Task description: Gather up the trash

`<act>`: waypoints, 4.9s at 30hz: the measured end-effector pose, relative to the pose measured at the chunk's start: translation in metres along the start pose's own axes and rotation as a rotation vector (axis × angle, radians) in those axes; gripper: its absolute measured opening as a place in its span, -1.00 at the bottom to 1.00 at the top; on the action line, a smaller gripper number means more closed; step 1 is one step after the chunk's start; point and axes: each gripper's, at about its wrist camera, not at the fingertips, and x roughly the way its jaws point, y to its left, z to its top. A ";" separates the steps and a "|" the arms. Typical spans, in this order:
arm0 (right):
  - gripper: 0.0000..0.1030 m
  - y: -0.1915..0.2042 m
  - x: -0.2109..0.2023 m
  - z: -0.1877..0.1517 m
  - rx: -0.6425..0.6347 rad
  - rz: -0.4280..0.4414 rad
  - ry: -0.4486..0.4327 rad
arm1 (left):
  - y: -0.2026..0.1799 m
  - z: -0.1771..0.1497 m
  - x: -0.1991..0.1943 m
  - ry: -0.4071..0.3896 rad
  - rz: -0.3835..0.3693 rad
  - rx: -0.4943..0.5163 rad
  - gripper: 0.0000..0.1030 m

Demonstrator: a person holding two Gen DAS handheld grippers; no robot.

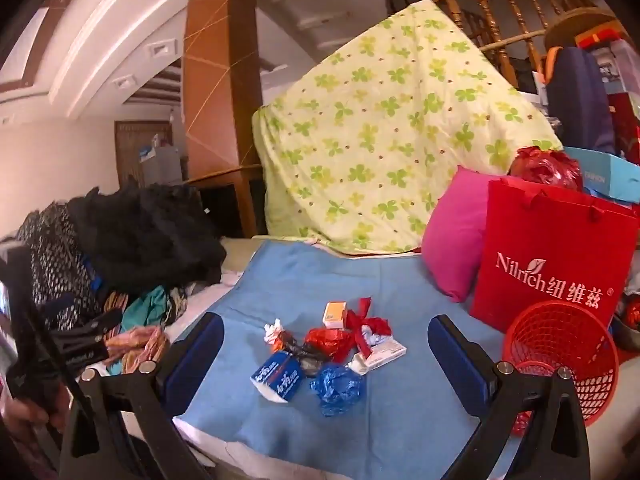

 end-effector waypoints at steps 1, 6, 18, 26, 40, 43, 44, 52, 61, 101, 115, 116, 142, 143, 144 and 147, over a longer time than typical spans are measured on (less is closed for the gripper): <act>1.00 0.003 0.001 -0.001 -0.011 0.003 0.001 | -0.001 0.000 0.001 0.002 0.002 0.003 1.00; 1.00 0.004 0.012 -0.012 -0.026 -0.005 -0.008 | -0.004 -0.006 0.012 0.016 0.002 0.009 1.00; 1.00 -0.006 0.026 -0.025 0.002 -0.045 0.019 | -0.020 -0.004 0.013 0.062 0.003 0.077 1.00; 1.00 -0.010 0.032 -0.034 0.009 -0.058 0.035 | -0.022 -0.008 0.014 0.034 -0.005 0.033 1.00; 1.00 -0.017 0.041 -0.040 0.008 -0.066 0.048 | -0.028 -0.013 0.023 0.050 -0.013 0.053 1.00; 1.00 -0.020 0.044 -0.043 0.010 -0.068 0.052 | -0.030 -0.013 0.025 0.058 -0.008 0.070 1.00; 1.00 -0.021 0.045 -0.043 0.012 -0.068 0.053 | -0.031 -0.013 0.025 0.058 -0.004 0.076 1.00; 1.00 -0.027 0.053 -0.046 0.017 -0.071 0.063 | -0.037 -0.016 0.034 0.048 0.000 0.075 1.00; 1.00 -0.033 0.071 -0.050 0.010 -0.069 0.079 | -0.044 -0.017 0.050 0.057 0.013 0.097 1.00; 0.08 -0.060 0.321 -0.143 0.216 0.247 0.661 | -0.122 -0.121 0.261 0.647 -0.563 -0.052 -0.09; 0.07 -0.128 0.199 -0.093 0.334 0.220 0.277 | -0.147 -0.085 0.177 0.429 -0.644 0.070 -0.24; 0.07 -0.139 0.182 -0.087 0.354 0.198 0.218 | -0.155 -0.079 0.168 0.409 -0.659 0.082 -0.24; 0.32 -0.347 0.006 -0.149 0.950 -0.242 -0.184 | -0.479 0.014 0.110 0.279 -1.026 0.408 0.14; 0.32 -0.346 0.008 -0.147 0.937 -0.248 -0.178 | -0.477 0.014 0.107 0.269 -1.007 0.413 0.15; 0.32 -0.344 0.010 -0.145 0.924 -0.250 -0.179 | -0.472 0.017 0.110 0.255 -0.973 0.420 0.15; 0.32 -0.335 0.011 -0.142 0.886 -0.246 -0.192 | -0.449 0.022 0.108 0.216 -0.898 0.420 0.19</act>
